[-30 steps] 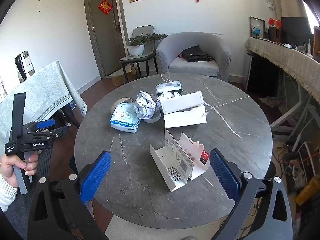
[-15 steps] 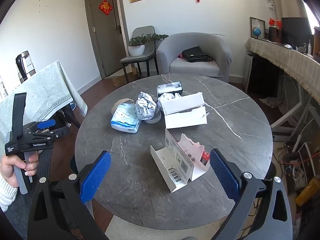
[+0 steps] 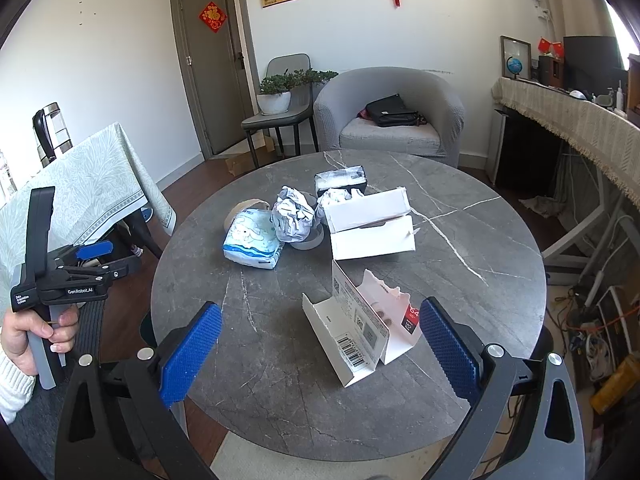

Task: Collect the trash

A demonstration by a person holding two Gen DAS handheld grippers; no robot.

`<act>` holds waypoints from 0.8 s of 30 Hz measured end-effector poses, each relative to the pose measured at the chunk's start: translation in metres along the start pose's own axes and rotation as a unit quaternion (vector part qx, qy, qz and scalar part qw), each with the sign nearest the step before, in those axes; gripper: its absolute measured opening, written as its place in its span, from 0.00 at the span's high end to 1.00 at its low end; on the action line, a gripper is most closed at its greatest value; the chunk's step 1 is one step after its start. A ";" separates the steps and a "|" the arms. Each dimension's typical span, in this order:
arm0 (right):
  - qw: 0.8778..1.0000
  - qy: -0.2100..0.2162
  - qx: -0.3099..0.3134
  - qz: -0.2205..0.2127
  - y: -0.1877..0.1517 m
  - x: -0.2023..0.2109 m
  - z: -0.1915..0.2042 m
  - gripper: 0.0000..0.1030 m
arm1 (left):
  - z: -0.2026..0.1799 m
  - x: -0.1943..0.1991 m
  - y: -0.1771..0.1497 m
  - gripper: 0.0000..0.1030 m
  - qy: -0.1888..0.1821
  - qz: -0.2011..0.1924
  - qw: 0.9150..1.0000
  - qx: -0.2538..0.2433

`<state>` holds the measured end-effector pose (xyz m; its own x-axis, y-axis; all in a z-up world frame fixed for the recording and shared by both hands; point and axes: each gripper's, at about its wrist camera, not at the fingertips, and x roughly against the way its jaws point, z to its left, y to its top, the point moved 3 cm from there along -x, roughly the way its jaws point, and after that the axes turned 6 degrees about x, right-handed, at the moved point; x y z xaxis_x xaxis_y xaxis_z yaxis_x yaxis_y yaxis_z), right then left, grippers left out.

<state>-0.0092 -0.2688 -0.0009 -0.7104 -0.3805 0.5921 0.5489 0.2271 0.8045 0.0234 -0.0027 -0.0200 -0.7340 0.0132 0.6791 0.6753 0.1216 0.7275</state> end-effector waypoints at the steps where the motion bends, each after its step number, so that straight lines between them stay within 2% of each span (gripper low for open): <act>1: 1.000 0.000 0.000 0.000 0.000 0.000 0.000 0.03 | 0.000 0.000 0.000 0.03 -0.001 0.000 1.000 0.001; 24: 1.000 0.000 0.000 0.001 0.000 -0.001 0.001 0.03 | 0.000 -0.003 -0.002 0.03 0.001 0.003 1.000 0.000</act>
<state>-0.0088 -0.2677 -0.0020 -0.7092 -0.3793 0.5943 0.5504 0.2288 0.8029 0.0247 -0.0032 -0.0234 -0.7297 0.0128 0.6837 0.6798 0.1214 0.7233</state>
